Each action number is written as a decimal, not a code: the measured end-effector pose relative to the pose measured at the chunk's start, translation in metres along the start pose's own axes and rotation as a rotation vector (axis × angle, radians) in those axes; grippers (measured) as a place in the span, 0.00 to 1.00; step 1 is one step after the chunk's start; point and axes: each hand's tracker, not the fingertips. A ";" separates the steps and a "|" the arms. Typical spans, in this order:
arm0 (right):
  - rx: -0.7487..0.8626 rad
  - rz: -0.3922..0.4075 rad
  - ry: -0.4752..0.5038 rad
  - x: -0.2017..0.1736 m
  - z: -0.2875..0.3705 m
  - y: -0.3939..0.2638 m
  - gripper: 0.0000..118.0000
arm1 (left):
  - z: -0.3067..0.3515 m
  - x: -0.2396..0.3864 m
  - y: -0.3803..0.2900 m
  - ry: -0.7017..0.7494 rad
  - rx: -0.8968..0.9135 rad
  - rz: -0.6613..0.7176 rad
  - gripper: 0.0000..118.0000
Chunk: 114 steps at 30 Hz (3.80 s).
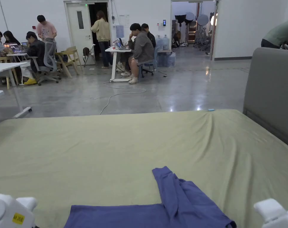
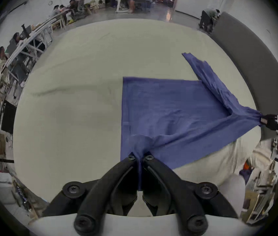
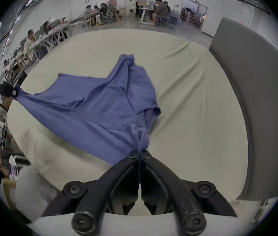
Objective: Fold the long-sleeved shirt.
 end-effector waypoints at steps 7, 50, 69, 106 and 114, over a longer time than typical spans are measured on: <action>-0.102 -0.016 0.012 -0.017 -0.001 -0.118 0.00 | -0.015 0.011 -0.109 -0.032 -0.097 -0.031 0.00; 0.003 -0.218 0.061 -0.035 0.017 -0.125 0.00 | 0.002 0.068 -0.186 -0.141 0.172 0.138 0.00; -0.165 -0.388 0.078 -0.027 -0.258 0.278 0.98 | -0.042 0.058 -0.119 -0.155 0.166 0.141 0.00; -0.214 -0.315 0.053 -0.082 -0.115 -0.005 0.47 | -0.003 0.076 -0.151 -0.209 0.210 0.240 0.00; 0.123 -0.362 0.094 -0.090 0.011 -0.052 0.61 | 0.000 0.070 -0.161 -0.146 0.214 0.210 0.00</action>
